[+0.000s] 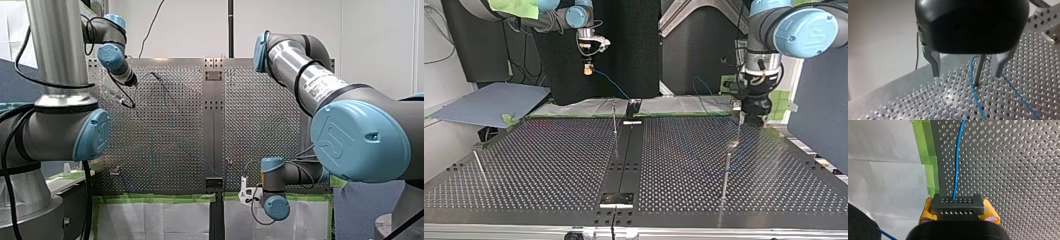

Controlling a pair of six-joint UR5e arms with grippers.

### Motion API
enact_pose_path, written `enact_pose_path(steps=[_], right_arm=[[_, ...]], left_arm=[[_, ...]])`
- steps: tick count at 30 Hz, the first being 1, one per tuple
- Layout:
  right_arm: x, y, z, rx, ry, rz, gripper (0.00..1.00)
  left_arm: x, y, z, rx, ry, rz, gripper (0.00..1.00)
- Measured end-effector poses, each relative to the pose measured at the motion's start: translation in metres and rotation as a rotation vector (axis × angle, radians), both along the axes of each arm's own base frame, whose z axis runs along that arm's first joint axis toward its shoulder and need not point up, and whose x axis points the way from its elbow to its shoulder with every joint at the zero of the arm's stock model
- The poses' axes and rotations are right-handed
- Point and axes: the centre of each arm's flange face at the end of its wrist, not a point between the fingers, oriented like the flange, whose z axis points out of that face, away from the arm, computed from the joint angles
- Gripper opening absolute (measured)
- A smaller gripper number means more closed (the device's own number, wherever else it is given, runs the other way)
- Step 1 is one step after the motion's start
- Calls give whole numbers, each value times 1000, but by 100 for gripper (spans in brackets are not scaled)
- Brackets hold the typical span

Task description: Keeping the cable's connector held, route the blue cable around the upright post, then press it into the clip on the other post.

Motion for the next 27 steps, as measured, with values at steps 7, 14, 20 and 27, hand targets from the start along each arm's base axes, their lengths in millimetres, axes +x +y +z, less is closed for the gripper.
enact_pose_path(steps=[7,14,20,27], right_arm=[[3,2,0,-3,4,17,0],[5,3,0,-4,2,28,0],[5,2,1,-8,0,32,0],[6,2,1,-10,-3,39,0]], left_arm=[[0,-12,28,72,6,-37,100],[-2,-17,58,146,8,-40,100],[-4,-22,80,209,10,-48,100],[-3,-34,77,278,37,-99,100]])
